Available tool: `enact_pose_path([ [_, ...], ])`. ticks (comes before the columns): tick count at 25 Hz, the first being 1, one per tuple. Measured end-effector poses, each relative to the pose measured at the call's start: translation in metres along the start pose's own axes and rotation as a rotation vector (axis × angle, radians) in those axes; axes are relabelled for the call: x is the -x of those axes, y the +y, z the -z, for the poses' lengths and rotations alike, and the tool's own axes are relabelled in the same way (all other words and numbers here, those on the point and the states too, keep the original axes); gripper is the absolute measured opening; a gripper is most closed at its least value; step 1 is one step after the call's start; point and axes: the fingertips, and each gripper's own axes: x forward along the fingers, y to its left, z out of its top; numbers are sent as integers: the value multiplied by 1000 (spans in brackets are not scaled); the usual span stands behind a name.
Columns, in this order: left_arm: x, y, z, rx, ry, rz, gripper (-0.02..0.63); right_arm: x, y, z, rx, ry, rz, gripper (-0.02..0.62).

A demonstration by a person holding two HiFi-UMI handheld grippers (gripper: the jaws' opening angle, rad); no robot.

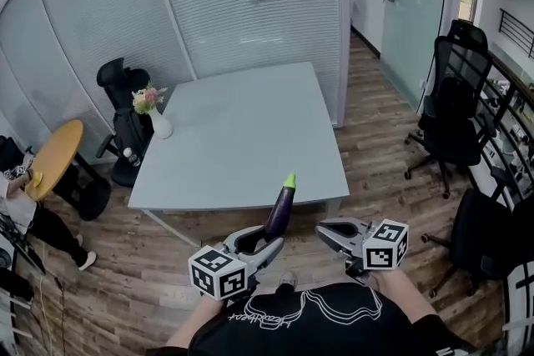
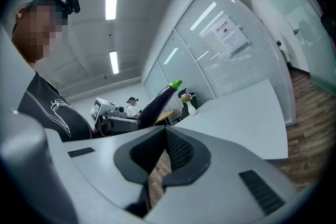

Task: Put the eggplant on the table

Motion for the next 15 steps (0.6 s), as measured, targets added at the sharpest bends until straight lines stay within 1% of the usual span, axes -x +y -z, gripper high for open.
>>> enact_pose_path([
  [8,-43,103,-49,7,38,43,192,-69,-83,-49,-46,-32,74,6],
  [15,-77,187,-77,12,47,70,192,-131,-145,-77,-59,-33,112,6],
])
